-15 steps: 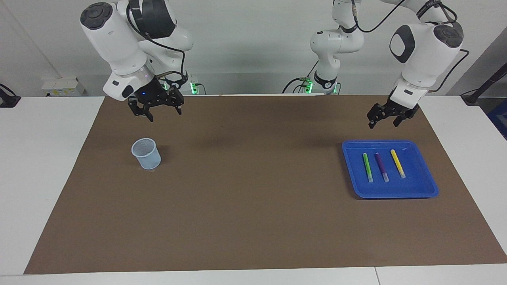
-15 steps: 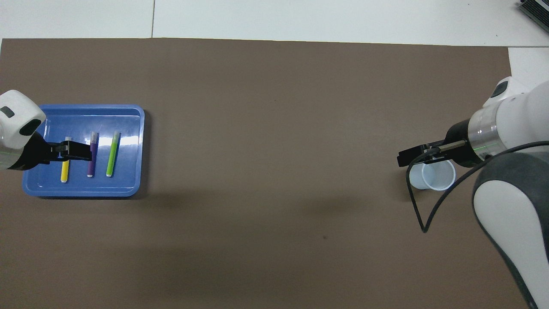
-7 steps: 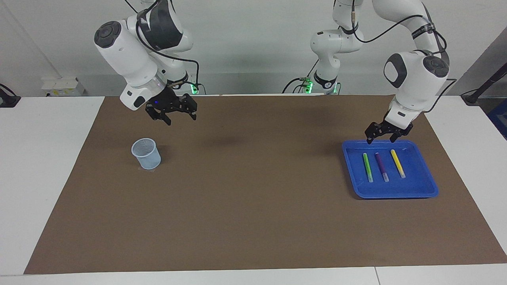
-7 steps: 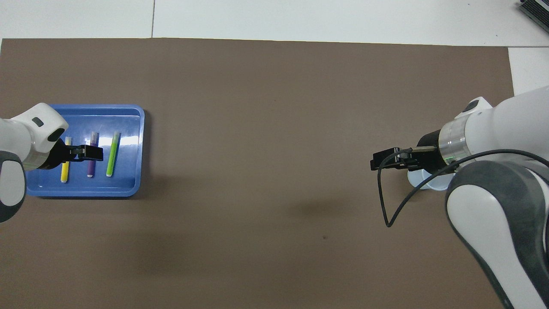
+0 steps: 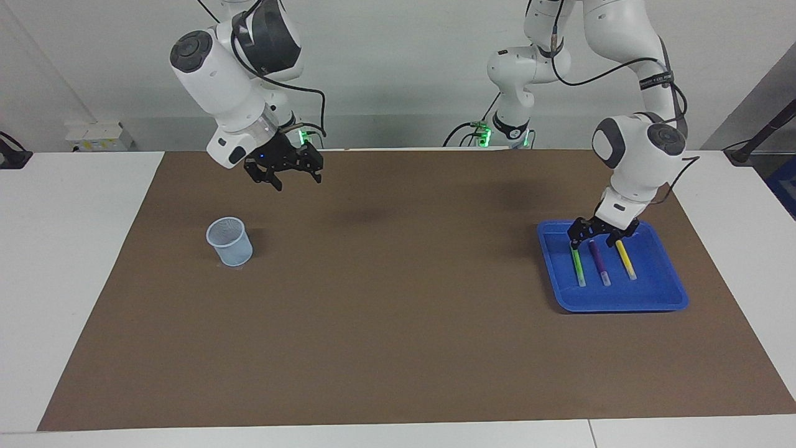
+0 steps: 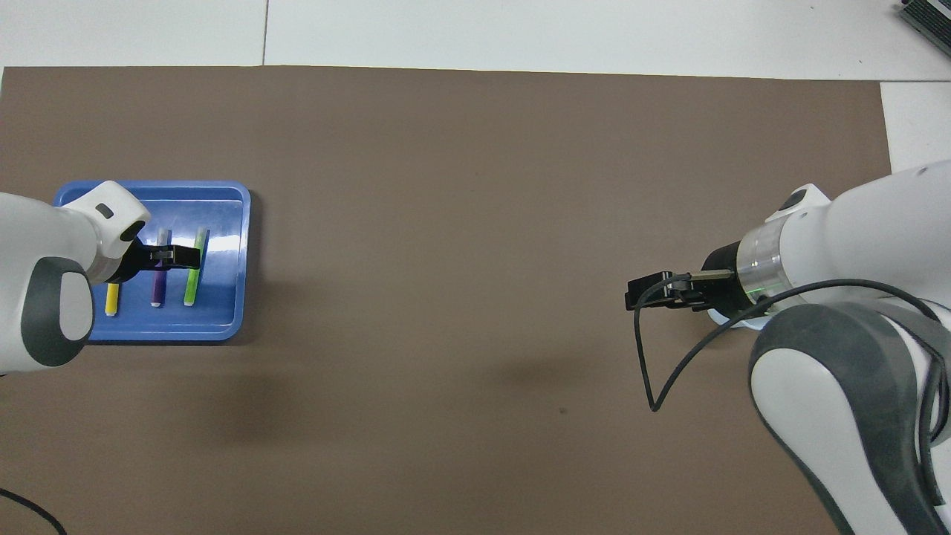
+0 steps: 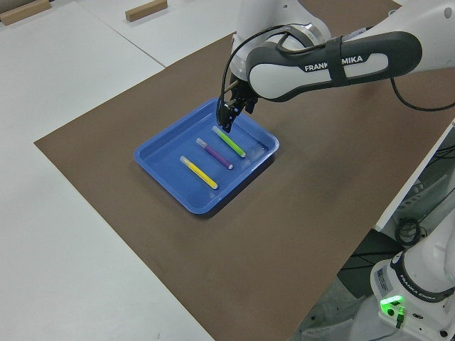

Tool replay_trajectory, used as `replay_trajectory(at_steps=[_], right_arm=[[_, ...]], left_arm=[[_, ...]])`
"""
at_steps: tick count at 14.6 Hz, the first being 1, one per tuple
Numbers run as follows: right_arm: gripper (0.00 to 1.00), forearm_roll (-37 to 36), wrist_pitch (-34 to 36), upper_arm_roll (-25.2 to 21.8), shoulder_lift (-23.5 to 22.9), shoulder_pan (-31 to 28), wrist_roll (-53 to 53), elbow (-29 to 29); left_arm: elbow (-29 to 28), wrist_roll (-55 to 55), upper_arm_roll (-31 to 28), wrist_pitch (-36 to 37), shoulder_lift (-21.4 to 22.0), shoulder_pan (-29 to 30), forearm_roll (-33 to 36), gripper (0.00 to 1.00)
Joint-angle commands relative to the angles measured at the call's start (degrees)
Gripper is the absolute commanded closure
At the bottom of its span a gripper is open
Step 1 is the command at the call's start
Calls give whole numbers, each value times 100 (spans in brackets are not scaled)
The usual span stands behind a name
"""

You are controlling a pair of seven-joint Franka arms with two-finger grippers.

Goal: Transfer and insert pens with both arms
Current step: 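Lower the left gripper onto the green pen while the right gripper advances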

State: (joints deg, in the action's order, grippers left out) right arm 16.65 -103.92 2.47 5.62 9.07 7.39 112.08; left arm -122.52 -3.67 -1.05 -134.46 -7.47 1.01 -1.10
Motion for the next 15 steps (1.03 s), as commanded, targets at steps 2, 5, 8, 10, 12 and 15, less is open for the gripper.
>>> replay_trajectory(at_steps=[2,5,8,10,12,15], right_arm=[[0,119,-75,-1,255,-2,61,332],[0,119,-75,-1,264,15,70,340],[0,136,-75,-1,264,-2,70,349],[0,468,-84,8,343,-2,358,489],[0,611,-163,8,387,7,841,578],[0,611,-181,8,387,112,957,569]], left_arm=[[-9,-72,34,-397,-290,23,75,0],[9,-2,43,-668,-509,-48,75,0],[0,-11,43,-863,-651,-57,75,0],[9,-19,43,-889,-686,-57,75,3],[0,-11,43,-951,-712,-65,75,8],[0,16,43,-951,-712,-109,75,14]])
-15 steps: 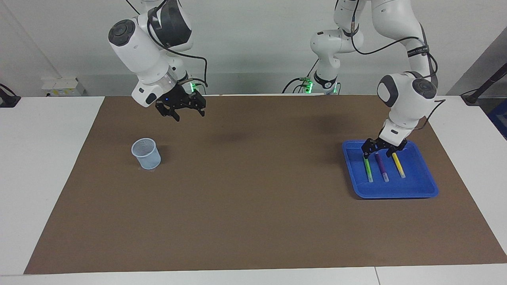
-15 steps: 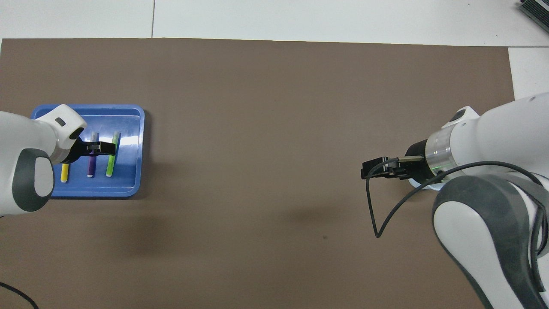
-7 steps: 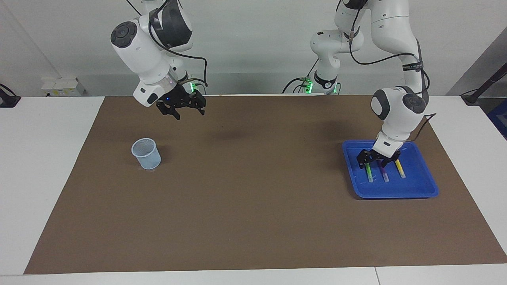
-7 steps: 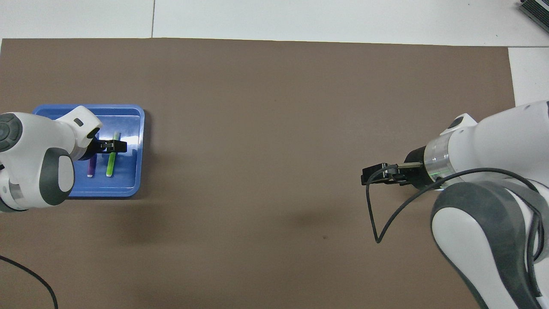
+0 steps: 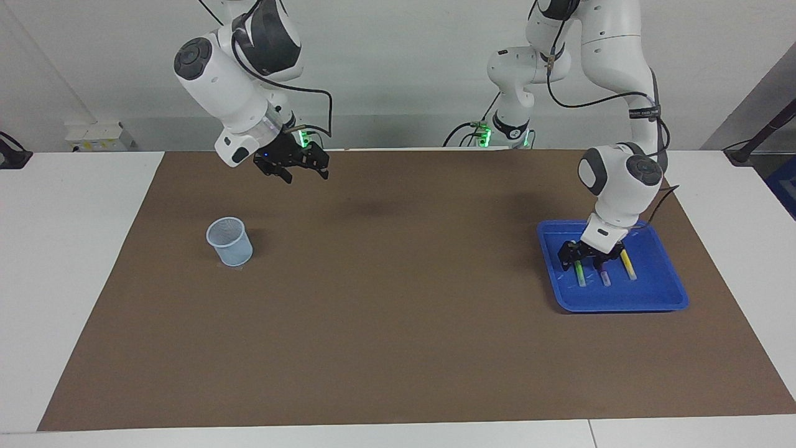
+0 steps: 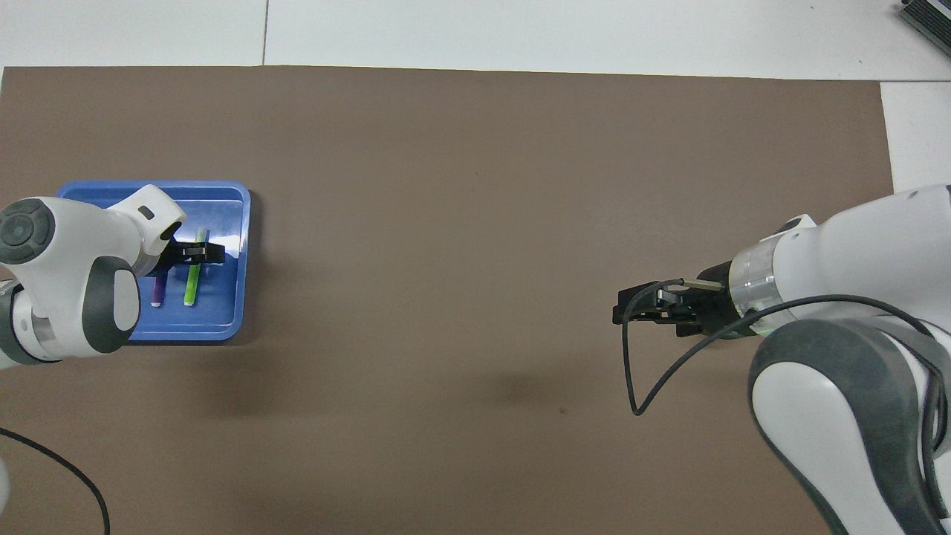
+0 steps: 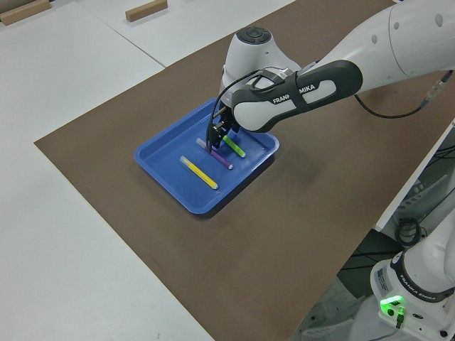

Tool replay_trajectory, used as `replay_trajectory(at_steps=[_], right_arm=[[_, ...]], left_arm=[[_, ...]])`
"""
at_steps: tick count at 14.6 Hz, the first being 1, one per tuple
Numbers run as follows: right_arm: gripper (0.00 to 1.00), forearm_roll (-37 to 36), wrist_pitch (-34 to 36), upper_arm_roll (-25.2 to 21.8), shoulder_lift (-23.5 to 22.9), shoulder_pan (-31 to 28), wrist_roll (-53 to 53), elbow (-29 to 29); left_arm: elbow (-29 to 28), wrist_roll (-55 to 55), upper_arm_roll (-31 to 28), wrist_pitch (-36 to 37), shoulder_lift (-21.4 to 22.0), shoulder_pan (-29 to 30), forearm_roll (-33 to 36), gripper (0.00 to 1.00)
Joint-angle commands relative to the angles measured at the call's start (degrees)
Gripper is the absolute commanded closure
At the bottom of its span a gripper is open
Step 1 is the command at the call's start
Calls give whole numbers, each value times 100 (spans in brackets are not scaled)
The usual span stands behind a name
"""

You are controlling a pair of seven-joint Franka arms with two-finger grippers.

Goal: Transfer and insert pens with both arms
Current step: 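Grasp the green pen with the left gripper and lift it from the tray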

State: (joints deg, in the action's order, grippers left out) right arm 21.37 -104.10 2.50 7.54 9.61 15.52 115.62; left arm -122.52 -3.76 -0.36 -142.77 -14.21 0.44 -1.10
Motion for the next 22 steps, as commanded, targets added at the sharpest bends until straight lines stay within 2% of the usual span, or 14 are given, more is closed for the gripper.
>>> replay_trajectory(at_steps=[1,3,6,9,10,15,19,22], right_arm=[[0,131,-172,5,186,67,145,207],[0,131,-172,5,186,67,136,198],[0,131,-181,14,186,128,162,198],[0,131,-400,14,186,234,188,198],[0,131,-392,14,177,234,241,198],[0,34,-409,32,168,357,294,172],[0,34,-409,32,168,348,285,172],[0,43,-418,32,168,348,303,181]], left_arm=[[0,33,-26,-128,-38,-71,75,15],[-26,33,-26,-181,-38,-88,75,25],[-88,25,-26,-286,-47,-97,66,57],[-307,-10,-26,-637,-38,-132,66,96],[-334,-28,-34,-690,-38,-132,66,100],[-203,-46,-34,-394,-29,-124,75,100],[762,16,-26,1160,32,-132,66,100],[1203,234,-17,1996,146,-141,22,100]])
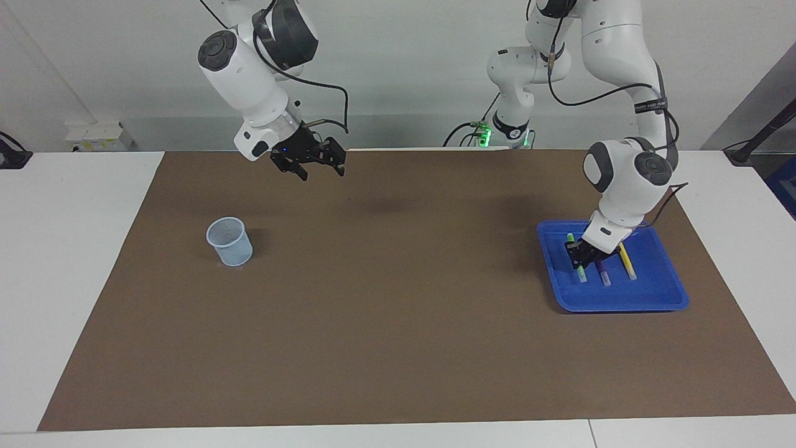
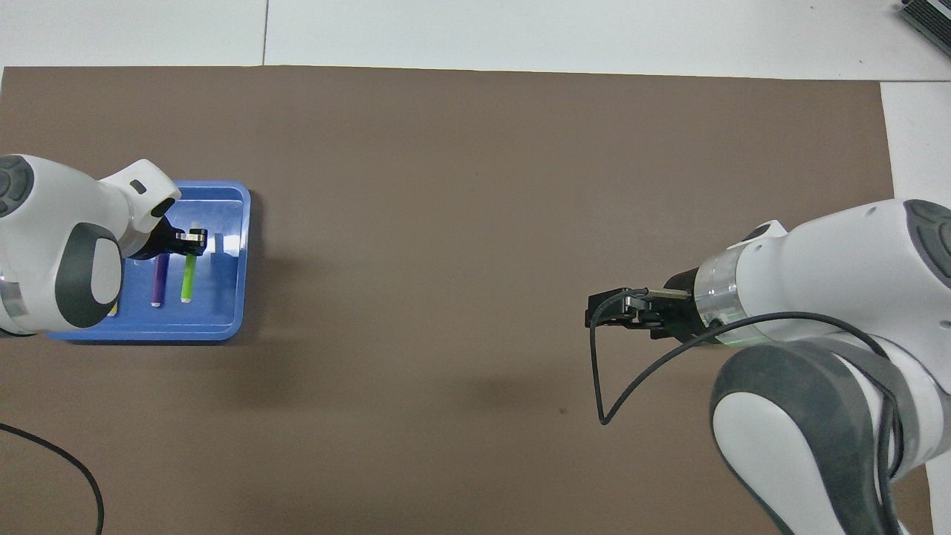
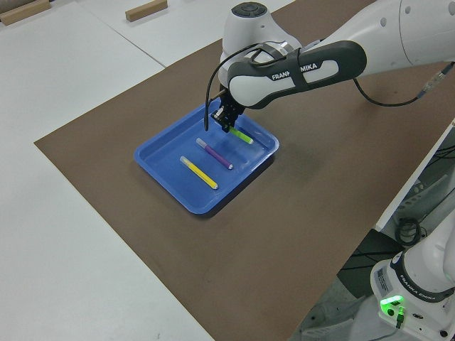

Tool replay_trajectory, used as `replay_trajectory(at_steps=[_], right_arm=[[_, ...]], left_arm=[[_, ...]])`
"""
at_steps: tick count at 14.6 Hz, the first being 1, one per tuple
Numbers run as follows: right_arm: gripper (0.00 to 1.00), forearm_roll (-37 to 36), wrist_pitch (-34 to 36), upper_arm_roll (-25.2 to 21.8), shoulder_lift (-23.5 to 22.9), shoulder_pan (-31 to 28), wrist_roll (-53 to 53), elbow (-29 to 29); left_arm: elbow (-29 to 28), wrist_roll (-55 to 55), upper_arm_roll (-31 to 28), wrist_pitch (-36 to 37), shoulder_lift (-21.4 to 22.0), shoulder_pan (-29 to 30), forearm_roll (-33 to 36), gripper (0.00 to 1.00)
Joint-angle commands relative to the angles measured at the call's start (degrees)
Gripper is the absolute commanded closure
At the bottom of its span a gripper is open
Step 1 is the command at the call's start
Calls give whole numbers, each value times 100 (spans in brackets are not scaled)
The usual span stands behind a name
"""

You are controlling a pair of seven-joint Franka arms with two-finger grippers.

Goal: Transfer and insert pens with both arms
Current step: 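Grasp the green pen with the left gripper and lift it from the tray, then carry the green pen toward the right gripper while the right gripper approaches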

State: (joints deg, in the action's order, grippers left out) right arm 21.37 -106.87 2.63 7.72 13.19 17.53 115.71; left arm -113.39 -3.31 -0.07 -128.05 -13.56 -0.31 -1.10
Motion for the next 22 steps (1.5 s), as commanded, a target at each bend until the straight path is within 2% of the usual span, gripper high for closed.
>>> replay_trajectory(at_steps=[1,4,9,12,14,16,19,22], right_arm=[[0,42,-141,18,151,-9,101,171],[0,42,-141,18,159,-1,93,171],[0,147,-167,18,151,-9,93,188],[0,787,-421,18,124,-1,136,162],[0,1209,-790,27,89,17,486,162],[0,1579,-1089,27,54,271,759,153],[0,1992,-1896,19,-7,744,1452,153],[0,2055,-2872,27,-95,1386,1989,153]], left_arm=[[309,373,-28,640,142,-66,4,100],[300,1120,86,860,458,-75,-697,100],[292,2920,166,1335,907,-399,-1270,100],[256,4176,166,1397,1039,-715,-1646,100],[221,5256,166,1388,1118,-952,-1919,100],[186,6076,166,1380,1206,-1129,-2087,100],[116,6719,174,1406,1382,-1147,-2430,100],[-59,7176,174,1529,1662,-1173,-2807,100]])
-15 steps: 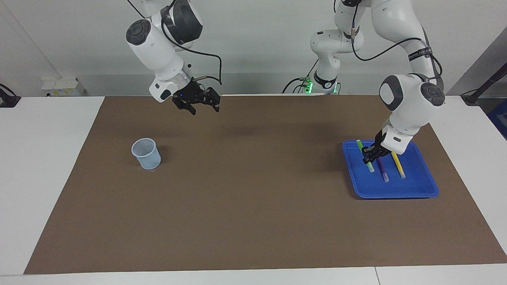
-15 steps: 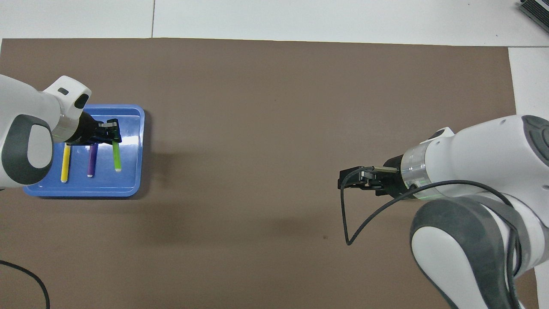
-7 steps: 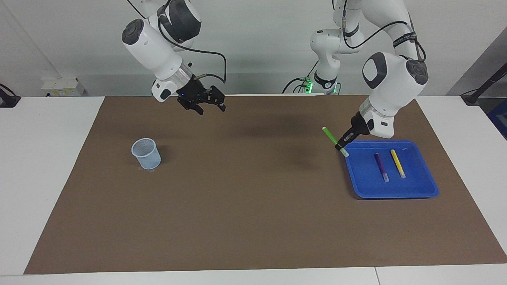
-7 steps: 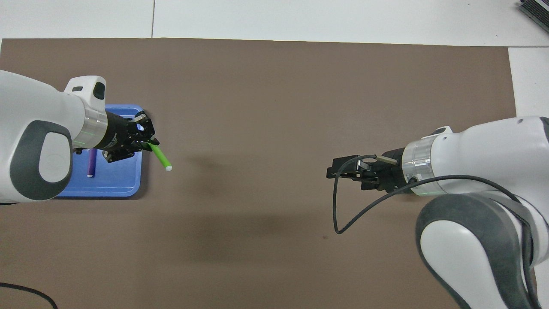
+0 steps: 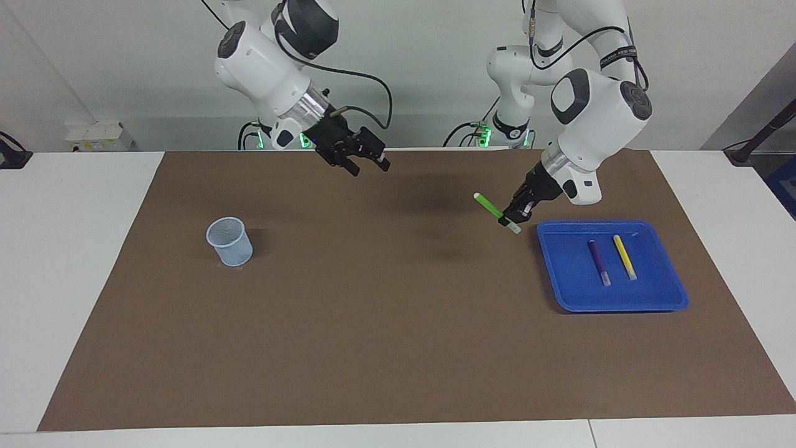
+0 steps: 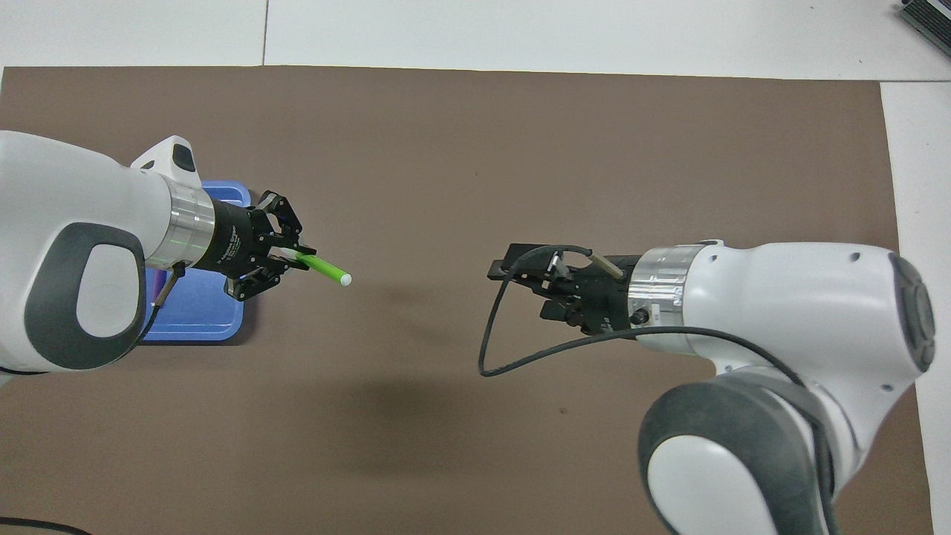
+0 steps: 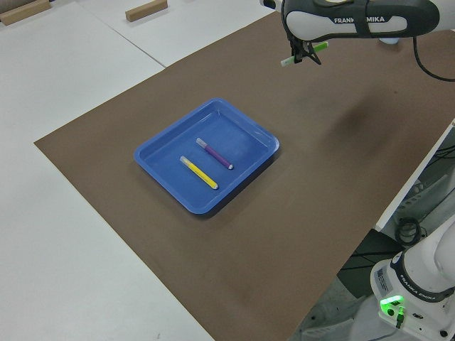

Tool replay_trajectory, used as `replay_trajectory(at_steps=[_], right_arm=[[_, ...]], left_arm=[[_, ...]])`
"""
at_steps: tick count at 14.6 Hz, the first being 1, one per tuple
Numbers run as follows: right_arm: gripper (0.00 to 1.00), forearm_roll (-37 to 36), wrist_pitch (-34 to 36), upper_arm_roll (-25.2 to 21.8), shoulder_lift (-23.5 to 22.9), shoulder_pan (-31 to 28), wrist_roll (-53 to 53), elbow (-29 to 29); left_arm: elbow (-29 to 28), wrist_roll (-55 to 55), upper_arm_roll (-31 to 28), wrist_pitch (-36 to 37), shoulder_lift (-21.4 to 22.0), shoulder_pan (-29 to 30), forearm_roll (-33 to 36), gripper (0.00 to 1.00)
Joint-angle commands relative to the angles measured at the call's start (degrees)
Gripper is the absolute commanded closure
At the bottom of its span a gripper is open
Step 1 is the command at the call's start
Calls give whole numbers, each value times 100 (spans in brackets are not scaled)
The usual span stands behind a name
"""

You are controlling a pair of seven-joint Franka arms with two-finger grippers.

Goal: Transfer and insert pens with both arms
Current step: 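Carry the green pen toward the right gripper while the right gripper approaches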

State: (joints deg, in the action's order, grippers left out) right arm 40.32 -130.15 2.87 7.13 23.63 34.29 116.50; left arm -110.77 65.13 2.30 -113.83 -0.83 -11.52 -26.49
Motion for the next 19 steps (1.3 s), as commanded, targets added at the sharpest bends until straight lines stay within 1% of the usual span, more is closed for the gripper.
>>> replay_trajectory(at_steps=[1,4,6,7,10,15,17,19], right_arm=[[2,152,-807,3,-123,439,489,75],[15,161,-1546,3,-422,835,833,-39],[16,161,-1986,3,-606,1089,965,-144],[16,161,-2101,3,-668,1160,983,-171],[16,161,-2154,3,-765,1336,1255,-329],[16,152,-2163,3,-897,1521,1159,-329],[22,143,-2163,2,-915,1521,1124,-329],[25,143,-2163,3,-897,1530,1141,-312]], left_arm=[[-375,481,-72,132,469,-105,-339,100],[-516,781,-72,194,636,-175,-716,100],[-551,904,-63,317,672,-184,-857,100],[-569,1035,-63,343,707,-236,-910,100],[-717,1212,-72,282,786,-465,-911,100],[-780,1247,-63,352,856,-466,-955,100],[-771,1247,-72,405,856,-457,-990,100],[-771,1239,-72,423,856,-439,-999,100]])
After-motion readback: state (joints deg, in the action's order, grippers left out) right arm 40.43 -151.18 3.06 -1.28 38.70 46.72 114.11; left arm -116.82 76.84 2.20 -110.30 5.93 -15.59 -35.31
